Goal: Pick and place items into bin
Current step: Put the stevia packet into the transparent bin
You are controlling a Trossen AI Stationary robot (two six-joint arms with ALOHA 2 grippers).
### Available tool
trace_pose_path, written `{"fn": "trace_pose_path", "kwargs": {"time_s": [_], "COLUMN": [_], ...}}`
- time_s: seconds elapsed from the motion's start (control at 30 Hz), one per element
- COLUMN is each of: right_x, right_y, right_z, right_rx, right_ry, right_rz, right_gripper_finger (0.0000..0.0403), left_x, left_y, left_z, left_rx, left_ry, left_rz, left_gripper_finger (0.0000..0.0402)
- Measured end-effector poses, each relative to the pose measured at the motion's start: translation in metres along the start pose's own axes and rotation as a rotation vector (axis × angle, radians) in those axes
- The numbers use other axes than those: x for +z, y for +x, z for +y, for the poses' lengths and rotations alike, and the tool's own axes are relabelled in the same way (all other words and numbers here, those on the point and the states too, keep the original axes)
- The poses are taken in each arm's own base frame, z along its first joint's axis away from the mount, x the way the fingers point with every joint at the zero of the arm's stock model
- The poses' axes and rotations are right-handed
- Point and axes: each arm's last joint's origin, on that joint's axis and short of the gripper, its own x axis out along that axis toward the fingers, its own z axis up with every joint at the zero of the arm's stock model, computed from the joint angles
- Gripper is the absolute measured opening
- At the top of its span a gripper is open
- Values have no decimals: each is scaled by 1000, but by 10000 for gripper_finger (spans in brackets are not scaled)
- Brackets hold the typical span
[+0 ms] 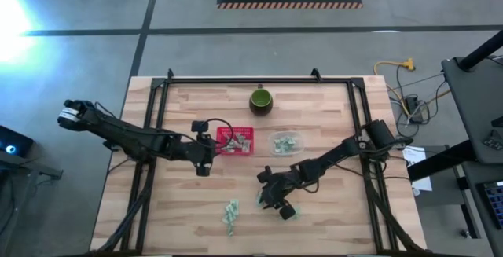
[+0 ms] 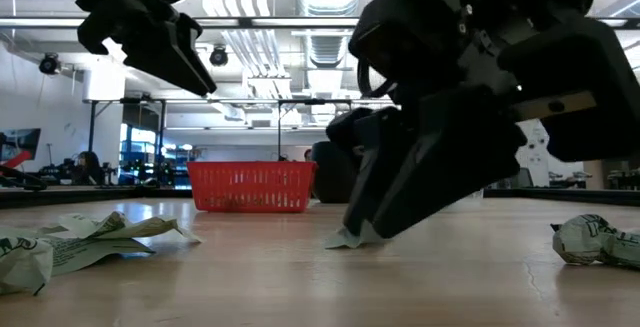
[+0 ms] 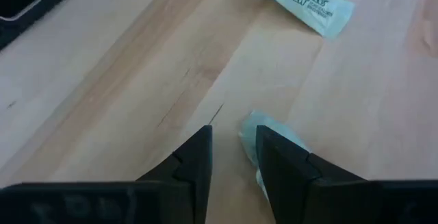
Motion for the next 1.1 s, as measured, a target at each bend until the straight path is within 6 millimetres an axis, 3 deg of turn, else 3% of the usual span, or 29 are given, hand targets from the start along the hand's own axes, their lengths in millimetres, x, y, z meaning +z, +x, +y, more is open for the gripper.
{"fn": "trace_pose_path", "kwargs": {"time_s": [0.3,0.63,1.1], "right_x": [2,4,26], "right_y": [3,3,-2], "right_z": [-3,-3,-4], "right_rx": [-23,-35,-72], "right_ry": [7,-59,-83], "right_rz": [61,65,144], "right_gripper_finger": [83,13,8], "left_x": [0,-1,-1], "left_y": [0,0,0], "left_z": [0,0,0], "left_rx": [0,0,0], "left_ry": [0,1,2], "left_rz": [-1,2,2], "left_gripper_finger": [138,138,138]}}
